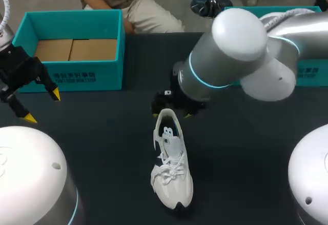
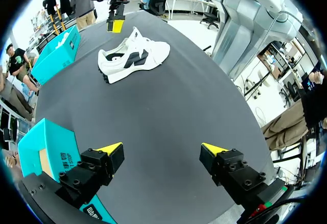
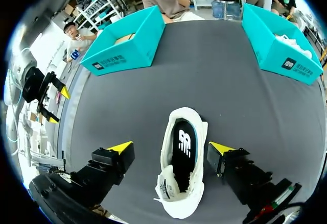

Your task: Take the shoe out of the shoebox, open the shoe tongue, remove and reinsert the insole, then place the shoe into the shoebox

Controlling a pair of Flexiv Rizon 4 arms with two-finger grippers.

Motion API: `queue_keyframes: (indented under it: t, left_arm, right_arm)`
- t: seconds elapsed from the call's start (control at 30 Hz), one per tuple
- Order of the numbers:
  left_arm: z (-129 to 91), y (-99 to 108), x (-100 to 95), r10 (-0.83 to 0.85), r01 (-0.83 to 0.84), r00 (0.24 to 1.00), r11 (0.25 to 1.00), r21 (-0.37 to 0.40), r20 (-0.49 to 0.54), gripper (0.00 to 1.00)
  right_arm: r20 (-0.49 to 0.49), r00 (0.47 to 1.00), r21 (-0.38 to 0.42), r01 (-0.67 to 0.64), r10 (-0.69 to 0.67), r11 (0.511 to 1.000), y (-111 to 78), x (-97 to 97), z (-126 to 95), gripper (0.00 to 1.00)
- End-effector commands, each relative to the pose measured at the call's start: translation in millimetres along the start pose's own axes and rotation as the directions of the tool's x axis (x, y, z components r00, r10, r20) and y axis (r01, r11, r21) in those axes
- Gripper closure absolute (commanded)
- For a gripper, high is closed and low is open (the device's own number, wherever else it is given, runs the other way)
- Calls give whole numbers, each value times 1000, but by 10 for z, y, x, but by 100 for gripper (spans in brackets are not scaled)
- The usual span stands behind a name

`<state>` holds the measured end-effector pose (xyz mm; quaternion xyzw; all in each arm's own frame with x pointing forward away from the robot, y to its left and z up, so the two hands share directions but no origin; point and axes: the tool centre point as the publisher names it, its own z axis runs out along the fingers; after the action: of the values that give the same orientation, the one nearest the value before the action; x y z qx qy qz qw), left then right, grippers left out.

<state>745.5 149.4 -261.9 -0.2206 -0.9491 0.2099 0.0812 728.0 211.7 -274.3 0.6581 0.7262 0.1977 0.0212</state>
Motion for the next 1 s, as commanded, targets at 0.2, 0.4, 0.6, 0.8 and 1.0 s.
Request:
queue_keyframes:
  t: [0.2,0.4,0.6,0.8,1.0]
  left_arm:
    - [1,1,6,0,0,1000,1000,-3,0,0]
    - [1,1,6,0,0,1000,1000,-3,0,0]
    - [1,1,6,0,0,1000,1000,-3,0,0]
    - [1,1,6,0,0,1000,1000,-3,0,0]
    - [1,1,6,0,0,1000,1000,-3,0,0]
  right_arm:
    - [547,837,12,-1,-6,1000,14,75,86,100]
    - [546,838,24,-7,-8,1000,2,79,116,100]
    - [523,852,32,-15,-4,999,-20,68,157,100]
    - [478,878,43,-26,2,999,-27,41,193,100]
    - [435,900,65,-55,22,996,-77,-35,295,100]
